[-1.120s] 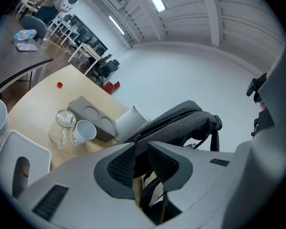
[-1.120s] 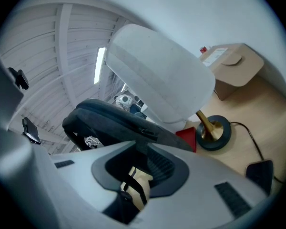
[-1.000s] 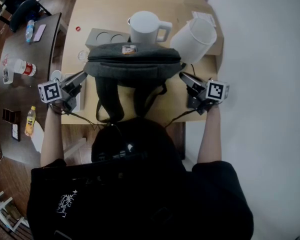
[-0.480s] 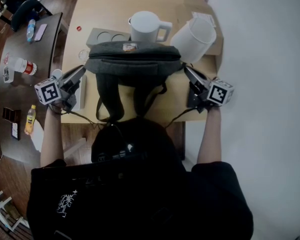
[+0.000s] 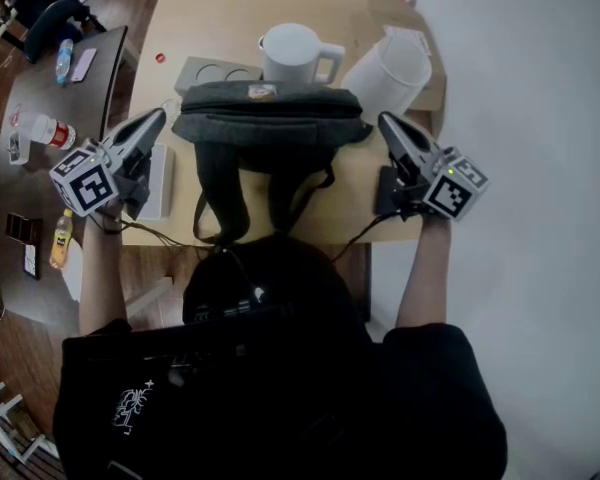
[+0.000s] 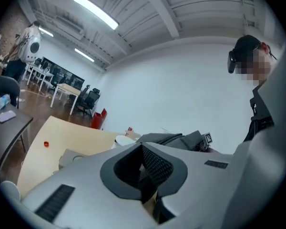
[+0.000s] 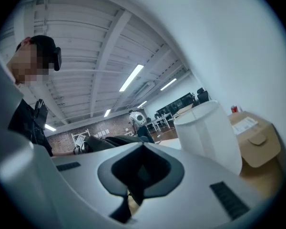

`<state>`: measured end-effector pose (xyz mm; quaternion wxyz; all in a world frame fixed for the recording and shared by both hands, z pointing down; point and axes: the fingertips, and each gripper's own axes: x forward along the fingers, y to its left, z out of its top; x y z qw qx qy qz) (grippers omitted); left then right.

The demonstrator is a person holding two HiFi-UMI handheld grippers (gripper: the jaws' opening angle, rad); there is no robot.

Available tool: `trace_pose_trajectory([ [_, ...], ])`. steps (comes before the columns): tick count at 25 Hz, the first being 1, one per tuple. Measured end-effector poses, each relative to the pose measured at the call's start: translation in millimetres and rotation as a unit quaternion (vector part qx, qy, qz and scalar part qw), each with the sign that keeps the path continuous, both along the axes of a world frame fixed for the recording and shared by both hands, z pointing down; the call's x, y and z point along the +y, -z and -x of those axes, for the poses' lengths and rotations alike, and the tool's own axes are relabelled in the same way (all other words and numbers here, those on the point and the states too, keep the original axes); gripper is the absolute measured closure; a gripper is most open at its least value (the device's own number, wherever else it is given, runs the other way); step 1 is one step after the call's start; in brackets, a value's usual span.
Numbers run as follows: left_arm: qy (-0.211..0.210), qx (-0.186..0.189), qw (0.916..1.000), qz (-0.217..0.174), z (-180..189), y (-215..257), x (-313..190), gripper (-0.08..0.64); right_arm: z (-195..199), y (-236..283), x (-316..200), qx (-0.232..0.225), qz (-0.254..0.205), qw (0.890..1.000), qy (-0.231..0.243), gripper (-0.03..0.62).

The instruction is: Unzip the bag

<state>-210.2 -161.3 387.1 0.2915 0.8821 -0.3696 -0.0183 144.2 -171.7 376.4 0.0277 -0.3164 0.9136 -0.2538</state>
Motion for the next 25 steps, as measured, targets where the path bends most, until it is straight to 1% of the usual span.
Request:
trace_pose_trajectory([
  [5, -0.012, -0.033, 0.9975, -0.06, -24.5, 40.9, 2.7, 0.56, 13.6, 20.2, 7.4, 0.016, -0.038, 0.999, 0.013, 0.589],
  [9, -0.021, -0.025, 0.9955, -0.088, -39.3, 61.3, 7.7, 0.561, 17.9, 34.9, 8.9, 0.012, -0.055, 0.998, 0.013, 0.589],
  [14, -0.031, -0.029, 0.9928, -0.112, -54.0, 79.4, 9.9, 0.561, 33.7, 55.3, 13.0, 0.032, -0.082, 0.996, 0.023, 0.586],
  [20, -0.036, -0.05, 0.9886, -0.137, -71.8, 94.9, 14.1, 0.561, 55.4, 77.3, 17.2, 0.075, -0.116, 0.99, 0.027, 0.584],
  [25, -0.04, -0.054, 0.9868, -0.147, -84.6, 100.8, 13.8, 0.561, 70.3, 83.2, 18.6, 0.089, -0.128, 0.987, 0.038, 0.585],
])
